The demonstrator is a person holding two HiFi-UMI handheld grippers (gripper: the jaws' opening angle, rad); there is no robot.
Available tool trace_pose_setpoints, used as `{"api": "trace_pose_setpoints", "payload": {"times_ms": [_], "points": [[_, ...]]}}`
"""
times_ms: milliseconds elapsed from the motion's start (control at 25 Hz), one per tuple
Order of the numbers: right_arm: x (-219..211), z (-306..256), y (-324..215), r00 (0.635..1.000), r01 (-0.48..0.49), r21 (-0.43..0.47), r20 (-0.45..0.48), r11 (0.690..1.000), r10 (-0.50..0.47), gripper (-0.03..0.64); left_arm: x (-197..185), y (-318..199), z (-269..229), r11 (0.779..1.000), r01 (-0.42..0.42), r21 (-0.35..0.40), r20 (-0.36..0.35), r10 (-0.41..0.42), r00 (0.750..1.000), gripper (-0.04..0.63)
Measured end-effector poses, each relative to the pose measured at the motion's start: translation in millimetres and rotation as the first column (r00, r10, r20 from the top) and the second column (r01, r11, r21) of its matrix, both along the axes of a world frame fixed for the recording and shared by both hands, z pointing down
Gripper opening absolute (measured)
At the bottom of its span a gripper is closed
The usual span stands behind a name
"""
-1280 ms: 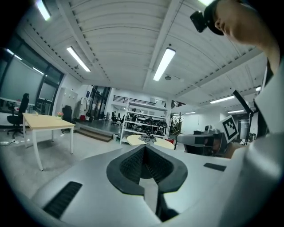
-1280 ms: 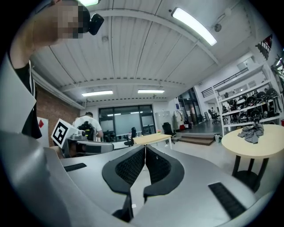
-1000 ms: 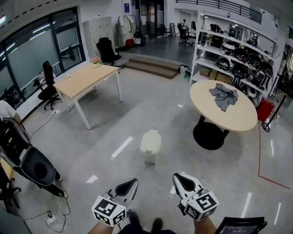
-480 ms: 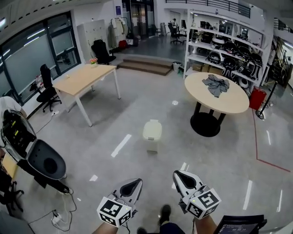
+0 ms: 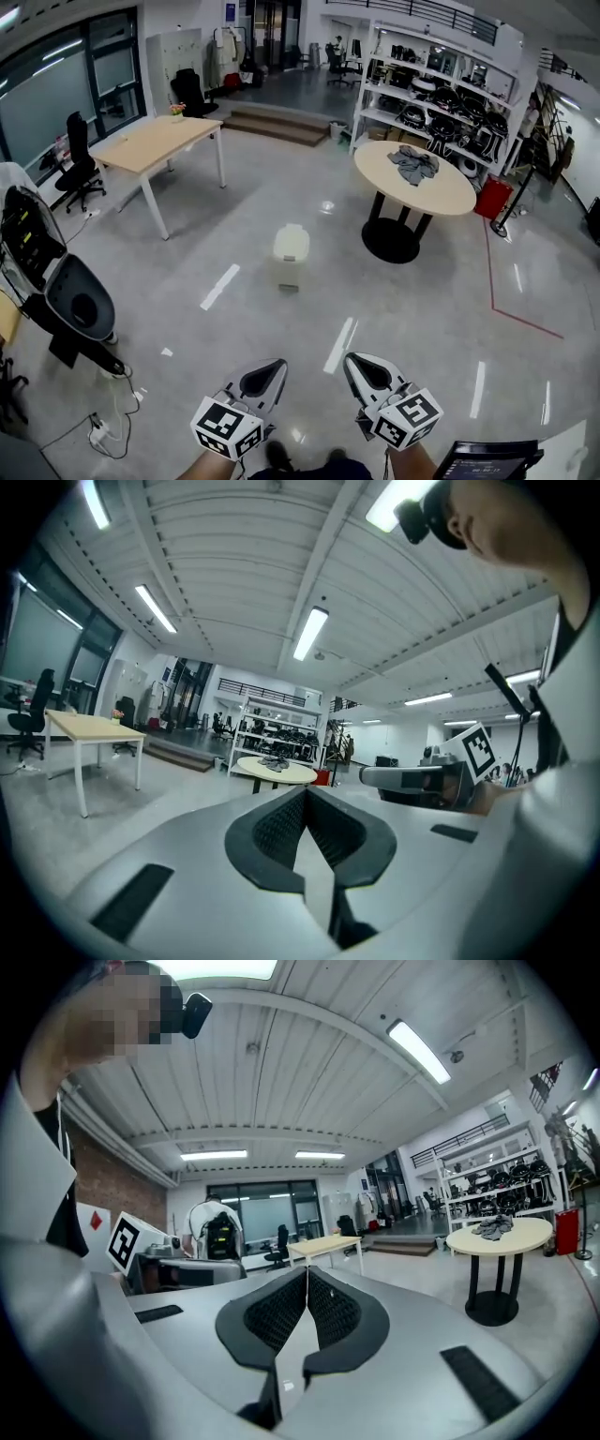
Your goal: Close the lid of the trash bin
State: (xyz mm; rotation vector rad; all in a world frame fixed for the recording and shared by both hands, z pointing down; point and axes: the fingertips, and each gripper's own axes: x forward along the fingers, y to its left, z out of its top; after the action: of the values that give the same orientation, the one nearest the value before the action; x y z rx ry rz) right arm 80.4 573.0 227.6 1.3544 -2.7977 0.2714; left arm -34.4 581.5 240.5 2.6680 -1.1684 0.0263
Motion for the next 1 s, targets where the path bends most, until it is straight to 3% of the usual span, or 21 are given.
{"api": "trace_pose_setpoints", "payload": {"times_ms": [200,480,680,1000], "points": [[15.0,-3.3,47.1,1.000,0.022,0.033,0.011,0.999,-0.023,0.011,17.7,49.7,1.5,1.000,0.010,-0.005,-0.003,-0.010,1.000,-0.006],[76.6,-6.2,150.8,0.998,0.055,0.068,-0.014,0.996,-0.055,0.011,79.8,136.0,-0.4,0.999,0.036,-0.014,-0.043,-0.037,0.998,-0.006],[112.7,12.8,202.2,0.999,0.049,0.001,0.015,0.999,-0.049,0.011,113.7,192.2,12.2,0.995,0.052,-0.080,-0.029,-0.055,0.998,-0.006],[108.5,-4.3,256.5,0.999,0.025,0.031,0.044,0.999,-0.027,0.011,104.5,265.4,-9.2,0.998,0.050,-0.032,0.004,-0.050,0.999,-0.006]]}}
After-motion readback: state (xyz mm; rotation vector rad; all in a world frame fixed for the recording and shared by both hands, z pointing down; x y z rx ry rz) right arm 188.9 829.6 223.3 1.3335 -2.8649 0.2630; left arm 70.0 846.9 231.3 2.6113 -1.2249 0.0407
